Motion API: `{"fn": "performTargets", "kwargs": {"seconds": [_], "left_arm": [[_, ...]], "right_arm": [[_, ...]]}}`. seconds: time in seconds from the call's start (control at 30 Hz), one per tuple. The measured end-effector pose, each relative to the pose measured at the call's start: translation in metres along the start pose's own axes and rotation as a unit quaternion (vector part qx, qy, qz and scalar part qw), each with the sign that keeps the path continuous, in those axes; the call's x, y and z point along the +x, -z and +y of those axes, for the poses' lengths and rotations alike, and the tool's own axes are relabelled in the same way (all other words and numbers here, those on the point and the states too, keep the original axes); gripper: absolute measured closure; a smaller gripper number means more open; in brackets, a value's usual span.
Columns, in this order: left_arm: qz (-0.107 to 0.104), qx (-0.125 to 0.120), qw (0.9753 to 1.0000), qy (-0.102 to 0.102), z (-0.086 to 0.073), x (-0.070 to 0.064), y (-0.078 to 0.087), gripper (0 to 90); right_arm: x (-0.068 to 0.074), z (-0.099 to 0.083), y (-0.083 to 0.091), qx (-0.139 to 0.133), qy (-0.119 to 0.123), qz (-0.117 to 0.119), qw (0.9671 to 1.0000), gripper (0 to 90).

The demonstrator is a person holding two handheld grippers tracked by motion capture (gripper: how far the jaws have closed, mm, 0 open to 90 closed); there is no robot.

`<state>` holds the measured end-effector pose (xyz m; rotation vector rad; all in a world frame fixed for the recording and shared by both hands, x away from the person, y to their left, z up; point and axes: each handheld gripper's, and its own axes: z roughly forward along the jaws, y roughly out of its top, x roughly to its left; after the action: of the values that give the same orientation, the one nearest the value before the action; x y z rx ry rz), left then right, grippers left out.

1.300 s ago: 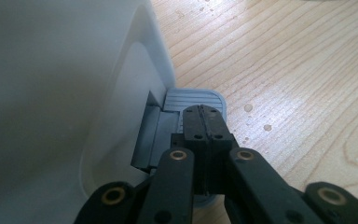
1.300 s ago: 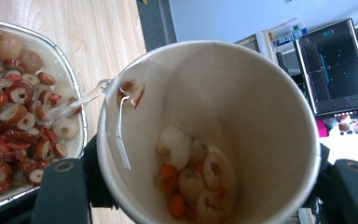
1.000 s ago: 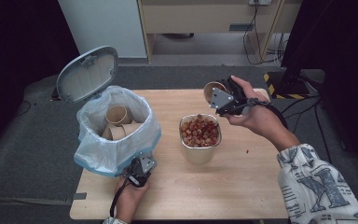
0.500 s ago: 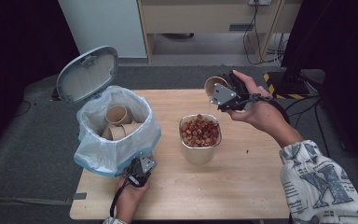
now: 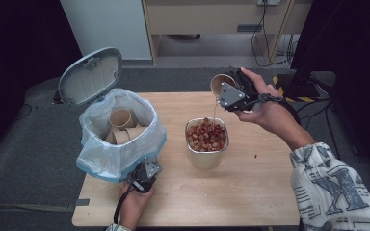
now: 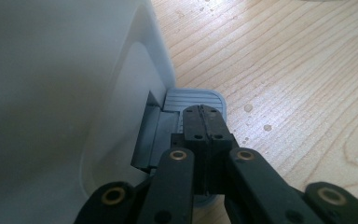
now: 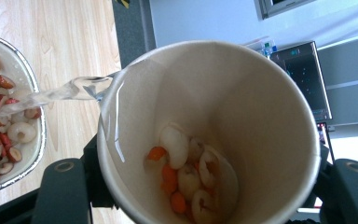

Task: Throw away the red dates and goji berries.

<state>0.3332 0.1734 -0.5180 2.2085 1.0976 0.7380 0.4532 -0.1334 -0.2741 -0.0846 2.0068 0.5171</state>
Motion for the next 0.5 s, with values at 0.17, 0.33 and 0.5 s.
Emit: {"fn": "performTargets", "kwargs": {"seconds": [0.17,0.33,0.5], "left_arm": [[-0.001,0.000,1.0000,0.000,0.000,0.000,0.000,89.3],[0.000,0.000,1.0000,0.001,0.000,0.000,0.000,89.3],[-0.001,0.000,1.0000,0.001,0.000,0.000,0.000,89.3]], "right_arm": [[-0.002,0.005,0.000,0.006,0.020,-0.004,0.9998,30.6],[-0.003,0.011,0.001,0.010,0.033,-0.009,0.9994,30.6],[-0.001,0.013,0.000,0.015,0.045,-0.010,0.9988,30.6]]}}
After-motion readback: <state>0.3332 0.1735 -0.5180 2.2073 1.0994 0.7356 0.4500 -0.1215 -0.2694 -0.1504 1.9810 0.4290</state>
